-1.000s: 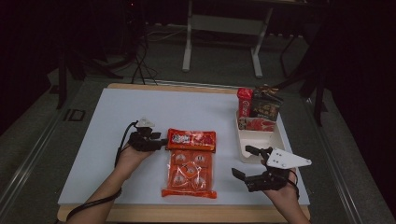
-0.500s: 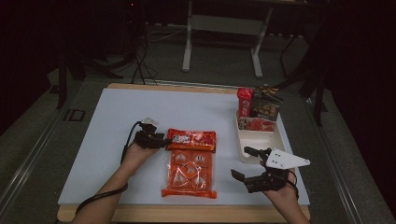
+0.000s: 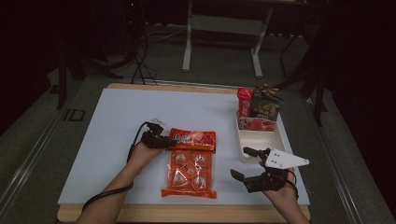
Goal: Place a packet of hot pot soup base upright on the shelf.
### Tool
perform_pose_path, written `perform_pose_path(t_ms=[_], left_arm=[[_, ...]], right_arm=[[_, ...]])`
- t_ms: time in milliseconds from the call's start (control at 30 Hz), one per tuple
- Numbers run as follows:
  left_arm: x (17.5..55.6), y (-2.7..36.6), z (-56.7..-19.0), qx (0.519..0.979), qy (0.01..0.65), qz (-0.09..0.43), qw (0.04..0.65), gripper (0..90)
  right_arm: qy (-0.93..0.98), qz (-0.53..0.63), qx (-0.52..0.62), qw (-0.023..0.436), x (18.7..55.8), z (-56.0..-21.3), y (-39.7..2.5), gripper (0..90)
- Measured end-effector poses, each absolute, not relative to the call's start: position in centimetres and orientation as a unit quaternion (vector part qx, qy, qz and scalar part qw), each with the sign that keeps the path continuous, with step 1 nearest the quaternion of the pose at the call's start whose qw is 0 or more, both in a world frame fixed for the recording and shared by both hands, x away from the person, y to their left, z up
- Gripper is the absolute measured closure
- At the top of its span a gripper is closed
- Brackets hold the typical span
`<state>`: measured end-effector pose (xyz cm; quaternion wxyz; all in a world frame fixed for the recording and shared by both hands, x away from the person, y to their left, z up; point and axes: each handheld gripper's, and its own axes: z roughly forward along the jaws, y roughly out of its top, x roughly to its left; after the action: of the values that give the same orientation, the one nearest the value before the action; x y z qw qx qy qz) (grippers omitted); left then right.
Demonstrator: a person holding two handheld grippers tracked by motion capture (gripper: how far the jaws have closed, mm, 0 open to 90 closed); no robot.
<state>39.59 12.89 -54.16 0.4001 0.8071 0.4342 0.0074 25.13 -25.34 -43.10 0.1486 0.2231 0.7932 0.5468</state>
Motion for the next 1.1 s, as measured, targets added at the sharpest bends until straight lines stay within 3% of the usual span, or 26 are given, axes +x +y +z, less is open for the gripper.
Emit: perform_pose_path(t_ms=[167,300,600,1100], left_arm=[[39.4,12.1,-53.9,0.812,0.435,0.015,0.389,77.4],[39.0,11.4,-53.4,0.827,0.425,0.049,0.365,88.0],[38.1,11.1,-52.8,0.830,0.409,0.089,0.369,89.6],[35.4,12.1,-47.6,0.803,0.370,0.109,0.455,89.8]], right_arm=[[0.794,0.545,0.226,0.148,25.2,-43.1,-25.3,12.8],[0.794,0.544,0.226,0.147,25.3,-43.2,-25.3,12.8],[0.793,0.543,0.232,0.150,25.3,-43.2,-25.4,13.0],[0.787,0.548,0.242,0.150,25.4,-42.9,-25.5,13.6]])
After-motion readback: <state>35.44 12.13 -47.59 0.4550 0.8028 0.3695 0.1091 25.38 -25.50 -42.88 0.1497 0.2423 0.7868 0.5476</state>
